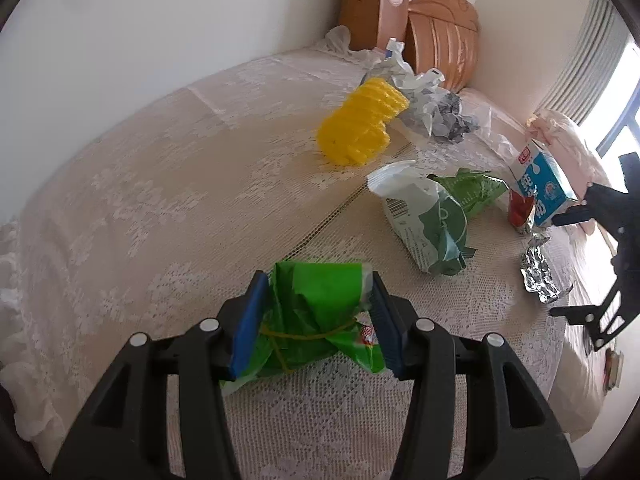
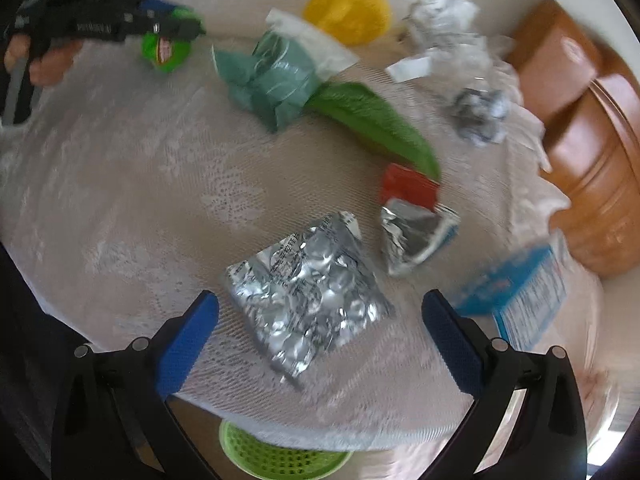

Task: Collect trash
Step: 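Grasp the foil blister pack with the right tool while the left tool holds the green wrapper, then drop the green wrapper and foil pack into the wastebasket, opening both tools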

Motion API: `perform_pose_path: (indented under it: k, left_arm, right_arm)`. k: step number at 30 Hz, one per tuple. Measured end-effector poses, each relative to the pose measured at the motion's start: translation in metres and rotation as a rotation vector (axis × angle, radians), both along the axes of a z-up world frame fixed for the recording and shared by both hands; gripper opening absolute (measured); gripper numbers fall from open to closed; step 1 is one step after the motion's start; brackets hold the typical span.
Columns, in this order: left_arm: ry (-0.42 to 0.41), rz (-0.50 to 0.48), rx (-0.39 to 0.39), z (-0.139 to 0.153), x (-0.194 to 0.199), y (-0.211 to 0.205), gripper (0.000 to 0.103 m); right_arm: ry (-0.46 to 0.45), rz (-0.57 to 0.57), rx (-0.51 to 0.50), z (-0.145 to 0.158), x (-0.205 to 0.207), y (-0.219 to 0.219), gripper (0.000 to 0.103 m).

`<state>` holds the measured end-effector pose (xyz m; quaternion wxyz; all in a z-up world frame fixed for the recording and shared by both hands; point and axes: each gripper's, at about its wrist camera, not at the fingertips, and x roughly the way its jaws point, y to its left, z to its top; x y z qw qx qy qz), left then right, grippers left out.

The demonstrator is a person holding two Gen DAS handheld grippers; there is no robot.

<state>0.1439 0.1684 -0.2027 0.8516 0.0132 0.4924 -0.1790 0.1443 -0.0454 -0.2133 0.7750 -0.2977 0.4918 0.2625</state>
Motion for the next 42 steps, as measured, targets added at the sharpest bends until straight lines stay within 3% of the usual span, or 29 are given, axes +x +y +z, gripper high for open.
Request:
perform_pose_path:
  k: [2,4,11,18,21,22,25,28,36,42]
  left_arm:
    - [0.003,0.017,0.002,0.0,-0.002,0.003,0.049]
    - [0.005,0.036,0.008,0.0,-0.005,0.005,0.049]
    - [0.002,0.076,0.029,0.002,-0.017,0.01,0.049]
    - [-0.006,0.119,0.009,0.007,-0.033,0.022,0.048]
    - [-0.014,0.148,-0.017,0.014,-0.039,0.03,0.045]
    - [-0.014,0.154,-0.026,0.016,-0.041,0.031,0.038]
    - [-0.02,0.176,-0.06,0.022,-0.045,0.034,0.038]
    - [-0.021,0.174,-0.047,0.02,-0.048,0.033,0.038]
    - [-0.027,0.164,-0.067,0.028,-0.054,0.038,0.038]
    - [-0.086,0.057,-0.087,0.067,-0.077,-0.007,0.038]
  right_arm:
    - [0.004,0.016,0.012,-0.003,0.002,0.0,0.099]
    - [0.024,0.014,0.036,-0.006,0.006,-0.001,0.085]
    - [0.008,-0.018,0.113,-0.001,0.012,-0.007,0.071]
    - [-0.015,-0.092,0.246,0.011,0.012,-0.01,0.07]
    - [-0.025,-0.164,0.349,0.021,0.011,-0.015,0.07]
    - [-0.03,-0.183,0.375,0.024,0.01,-0.013,0.07]
    - [-0.039,-0.275,0.518,0.037,0.004,-0.02,0.07]
    - [-0.053,-0.343,0.587,0.041,-0.004,-0.024,0.07]
    - [-0.095,-0.414,0.64,0.055,-0.038,-0.03,0.07]
    - [-0.168,-0.54,0.72,0.072,-0.079,-0.062,0.07]
